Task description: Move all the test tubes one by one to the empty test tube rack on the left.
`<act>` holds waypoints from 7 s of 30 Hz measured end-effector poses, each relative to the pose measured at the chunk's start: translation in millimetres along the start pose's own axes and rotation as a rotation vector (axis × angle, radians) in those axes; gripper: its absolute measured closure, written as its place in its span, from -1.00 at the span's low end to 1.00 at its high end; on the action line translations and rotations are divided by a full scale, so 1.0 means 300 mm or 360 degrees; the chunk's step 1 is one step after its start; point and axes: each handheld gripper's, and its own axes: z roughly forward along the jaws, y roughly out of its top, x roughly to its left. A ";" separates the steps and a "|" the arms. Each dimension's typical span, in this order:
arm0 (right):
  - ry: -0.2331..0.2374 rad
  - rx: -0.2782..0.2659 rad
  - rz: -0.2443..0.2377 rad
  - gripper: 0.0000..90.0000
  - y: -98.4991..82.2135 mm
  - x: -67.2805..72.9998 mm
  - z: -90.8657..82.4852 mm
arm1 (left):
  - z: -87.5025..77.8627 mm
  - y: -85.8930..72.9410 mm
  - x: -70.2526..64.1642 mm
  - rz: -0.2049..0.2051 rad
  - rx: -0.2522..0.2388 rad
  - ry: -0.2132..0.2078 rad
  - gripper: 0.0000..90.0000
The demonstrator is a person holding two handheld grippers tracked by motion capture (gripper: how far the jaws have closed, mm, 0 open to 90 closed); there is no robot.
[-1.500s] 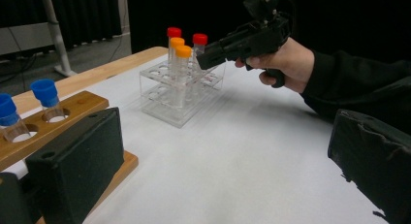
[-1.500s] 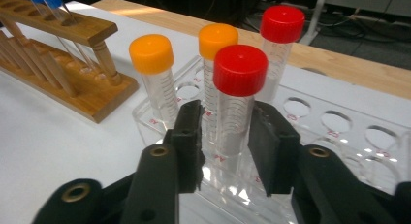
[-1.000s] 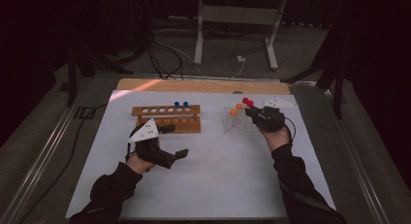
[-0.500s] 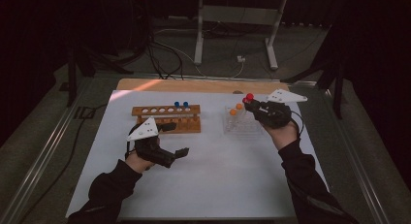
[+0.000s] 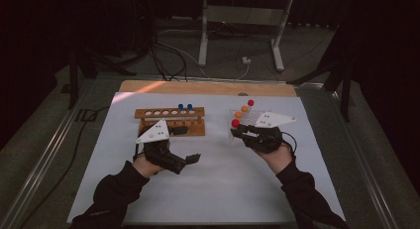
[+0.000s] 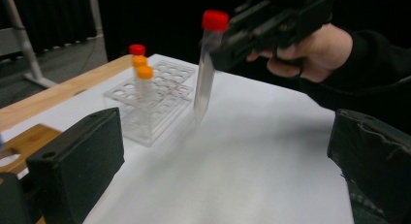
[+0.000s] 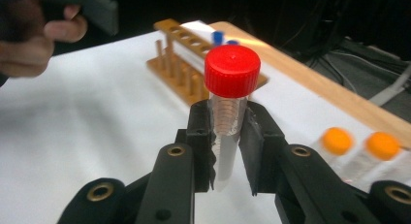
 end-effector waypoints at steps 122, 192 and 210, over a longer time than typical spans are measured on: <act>0.0159 -0.0154 -0.0038 -1.00 -0.074 0.176 0.012 | -0.066 0.098 0.436 -0.0076 -0.0070 0.0752 0.59; -0.0052 -0.0232 -0.0004 -1.00 -0.009 -0.016 -0.111 | -0.106 -0.004 0.290 -0.0216 -0.0091 0.0524 -0.97; -0.0438 -0.0078 0.0255 -0.37 -0.104 -0.308 -0.009 | -0.098 -0.107 0.071 -0.0082 -0.0114 0.0311 -0.99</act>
